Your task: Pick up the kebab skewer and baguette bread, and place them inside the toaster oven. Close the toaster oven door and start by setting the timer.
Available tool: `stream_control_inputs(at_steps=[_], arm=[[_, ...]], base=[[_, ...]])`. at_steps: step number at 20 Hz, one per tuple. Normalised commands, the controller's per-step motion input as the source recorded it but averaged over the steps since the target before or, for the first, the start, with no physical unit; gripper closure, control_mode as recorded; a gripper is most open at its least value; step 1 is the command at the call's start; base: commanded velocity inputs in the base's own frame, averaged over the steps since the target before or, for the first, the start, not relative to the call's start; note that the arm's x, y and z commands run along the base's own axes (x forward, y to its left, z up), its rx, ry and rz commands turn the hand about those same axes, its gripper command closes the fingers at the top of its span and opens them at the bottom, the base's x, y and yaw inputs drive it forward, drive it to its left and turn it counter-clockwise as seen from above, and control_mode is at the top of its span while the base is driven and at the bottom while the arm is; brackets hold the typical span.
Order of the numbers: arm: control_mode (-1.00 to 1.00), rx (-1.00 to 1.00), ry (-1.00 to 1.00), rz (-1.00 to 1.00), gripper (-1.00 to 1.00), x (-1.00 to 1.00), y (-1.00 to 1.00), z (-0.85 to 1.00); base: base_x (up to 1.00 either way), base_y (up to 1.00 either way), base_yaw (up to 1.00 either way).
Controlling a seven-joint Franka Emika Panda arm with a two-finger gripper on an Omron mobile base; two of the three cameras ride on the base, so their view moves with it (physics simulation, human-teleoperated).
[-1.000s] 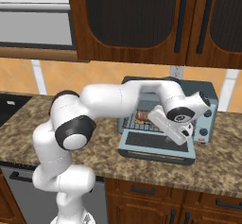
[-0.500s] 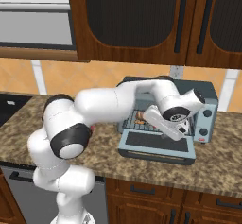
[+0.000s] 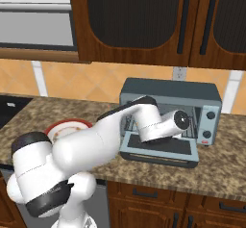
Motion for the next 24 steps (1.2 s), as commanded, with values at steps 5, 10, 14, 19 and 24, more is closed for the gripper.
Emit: stream_control_inputs(at_steps=[5, 10, 14, 19, 24], arm=[[-1.00, -0.16, -0.20, -0.07, -1.00, 0.00, -0.04, -0.01], [-1.00, -0.01, -0.05, -0.14, -1.00, 0.00, -0.15, 0.01], [-1.00, 0.02, 0.00, -0.02, -1.00, 0.00, -0.33, 0.00], [-1.00, 0.03, 0.00, 0.00, -1.00, 0.09, -0.30, 0.00], [-1.00, 0.00, 0.00, 0.00, -1.00, 0.21, -0.06, 0.00]], base=[[0.00, 0.00, 0.00], [0.00, 0.00, 0.00], [0.00, 0.00, 0.00], [0.00, 0.00, 0.00], [0.00, 0.00, 0.00]])
